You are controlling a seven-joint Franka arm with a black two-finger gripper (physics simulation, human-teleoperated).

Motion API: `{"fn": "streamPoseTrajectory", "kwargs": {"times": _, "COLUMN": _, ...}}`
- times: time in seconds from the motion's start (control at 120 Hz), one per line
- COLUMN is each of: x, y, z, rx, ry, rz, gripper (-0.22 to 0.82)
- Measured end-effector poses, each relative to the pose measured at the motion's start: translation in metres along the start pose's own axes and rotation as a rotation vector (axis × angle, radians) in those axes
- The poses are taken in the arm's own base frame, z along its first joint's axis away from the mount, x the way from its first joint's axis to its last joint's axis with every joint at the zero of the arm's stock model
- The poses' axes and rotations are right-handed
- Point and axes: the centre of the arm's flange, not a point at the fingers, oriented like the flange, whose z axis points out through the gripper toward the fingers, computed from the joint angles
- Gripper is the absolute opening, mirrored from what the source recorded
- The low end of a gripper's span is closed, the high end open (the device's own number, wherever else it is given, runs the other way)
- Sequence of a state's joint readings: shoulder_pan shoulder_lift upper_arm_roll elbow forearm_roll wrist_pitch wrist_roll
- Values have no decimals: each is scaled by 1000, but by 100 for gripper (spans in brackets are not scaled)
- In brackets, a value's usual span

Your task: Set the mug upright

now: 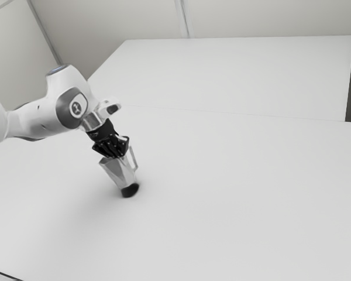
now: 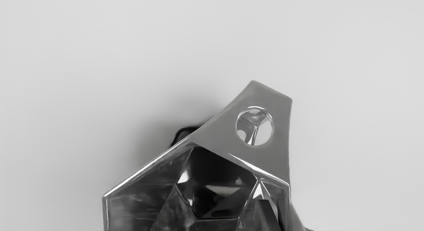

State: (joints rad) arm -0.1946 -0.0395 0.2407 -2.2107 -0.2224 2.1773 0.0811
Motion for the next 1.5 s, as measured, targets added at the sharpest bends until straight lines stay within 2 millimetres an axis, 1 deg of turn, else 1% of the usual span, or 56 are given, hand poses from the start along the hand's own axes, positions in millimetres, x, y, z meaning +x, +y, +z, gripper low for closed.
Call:
{"fn": "streamPoseTrajectory", "kwargs": {"times": 0.075, "x": -2, "y": 15, "z": 2, "rx": 48, "ry": 7, "rz": 1, "gripper": -18}}
{"fn": "streamPoseTrajectory", "kwargs": {"times": 0.133, "x": -5, "y": 18, "z": 6, "rx": 73, "ry": 10, "rz": -20, "gripper": -18}}
{"fn": "streamPoseTrajectory", "kwargs": {"times": 0.208, "x": -6, "y": 12, "z": 10, "rx": 91, "ry": 19, "rz": -71, "gripper": -18}}
{"fn": "streamPoseTrajectory", "kwargs": {"times": 0.333, "x": -4, "y": -5, "z": 8, "rx": 104, "ry": 44, "rz": -170, "gripper": -18}}
{"fn": "streamPoseTrajectory", "kwargs": {"times": 0.417, "x": -3, "y": -11, "z": 7, "rx": 112, "ry": 69, "rz": -215, "gripper": -18}}
{"fn": "streamPoseTrajectory", "kwargs": {"times": 0.558, "x": 0, "y": -8, "z": 10, "rx": 120, "ry": 106, "rz": -258, "gripper": -18}}
{"fn": "streamPoseTrajectory", "kwargs": {"times": 0.742, "x": -1, "y": -4, "z": 18, "rx": 123, "ry": 132, "rz": -299, "gripper": -18}}
{"fn": "streamPoseTrajectory", "kwargs": {"times": 1.008, "x": -2, "y": -9, "z": 25, "rx": 166, "ry": 139, "rz": -329, "gripper": -18}}
{"fn": "streamPoseTrajectory", "kwargs": {"times": 1.208, "x": -1, "y": -15, "z": 34, "rx": 198, "ry": 126, "rz": -348, "gripper": -18}}
{"fn": "streamPoseTrajectory", "kwargs": {"times": 1.375, "x": 6, "y": -17, "z": 27, "rx": 226, "ry": 123, "rz": -344, "gripper": 19}}
{"fn": "streamPoseTrajectory", "kwargs": {"times": 1.433, "x": 8, "y": -17, "z": 24, "rx": 232, "ry": 122, "rz": -345, "gripper": 29}}
{"fn": "streamPoseTrajectory", "kwargs": {"times": 1.5, "x": 9, "y": -17, "z": 21, "rx": 236, "ry": 120, "rz": -347, "gripper": 38}}
